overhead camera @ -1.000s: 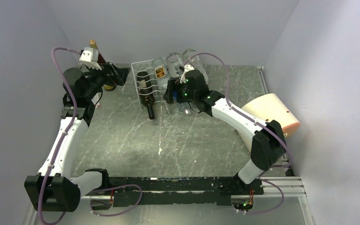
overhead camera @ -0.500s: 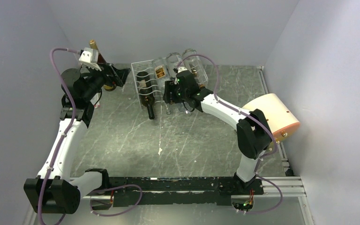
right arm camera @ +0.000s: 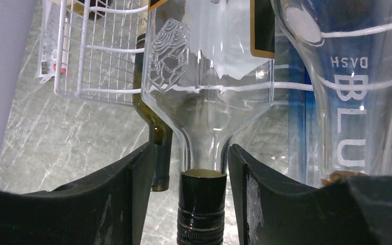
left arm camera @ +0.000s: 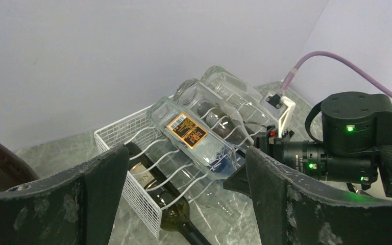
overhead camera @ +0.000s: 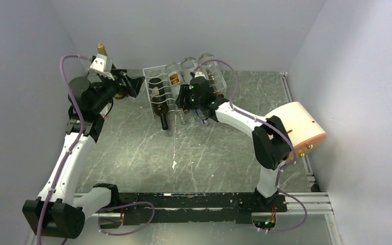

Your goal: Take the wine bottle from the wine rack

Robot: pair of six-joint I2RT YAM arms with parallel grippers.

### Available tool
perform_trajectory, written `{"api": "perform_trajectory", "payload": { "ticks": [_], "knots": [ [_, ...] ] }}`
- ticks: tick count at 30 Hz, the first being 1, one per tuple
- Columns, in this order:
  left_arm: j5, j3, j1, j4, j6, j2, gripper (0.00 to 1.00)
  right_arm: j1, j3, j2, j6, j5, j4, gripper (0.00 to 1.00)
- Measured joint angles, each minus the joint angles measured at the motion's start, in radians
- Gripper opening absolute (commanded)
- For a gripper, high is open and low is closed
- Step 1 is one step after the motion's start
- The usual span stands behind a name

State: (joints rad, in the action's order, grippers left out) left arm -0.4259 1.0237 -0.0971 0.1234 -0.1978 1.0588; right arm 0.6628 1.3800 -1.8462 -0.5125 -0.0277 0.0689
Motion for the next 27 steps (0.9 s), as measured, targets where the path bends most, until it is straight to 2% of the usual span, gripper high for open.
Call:
{"api": "perform_trajectory", "payload": {
  "ticks": [3,6,11,18,27],
  "knots": [
    [0.013,0.000,-0.010,0.000,0.015,-0.018,0.87,0.000,0.000,-0.013,-0.016,0.000,-0.018,0.56],
    [0.019,0.000,-0.014,0.000,0.026,-0.024,0.86,0.000,-0.009,-0.019,-0.027,-0.004,-0.042,0.43],
    [0.023,0.000,-0.020,0.000,0.032,-0.023,0.86,0.000,-0.023,-0.019,-0.037,-0.011,-0.068,0.32],
    [0.054,0.000,-0.026,0.000,0.037,-0.023,0.85,-0.013,-0.100,0.015,-0.089,0.015,-0.149,0.02],
    [0.071,0.000,-0.035,0.008,0.038,-0.011,0.84,-0.063,-0.243,0.126,-0.282,0.149,-0.271,0.00]
  ]
}}
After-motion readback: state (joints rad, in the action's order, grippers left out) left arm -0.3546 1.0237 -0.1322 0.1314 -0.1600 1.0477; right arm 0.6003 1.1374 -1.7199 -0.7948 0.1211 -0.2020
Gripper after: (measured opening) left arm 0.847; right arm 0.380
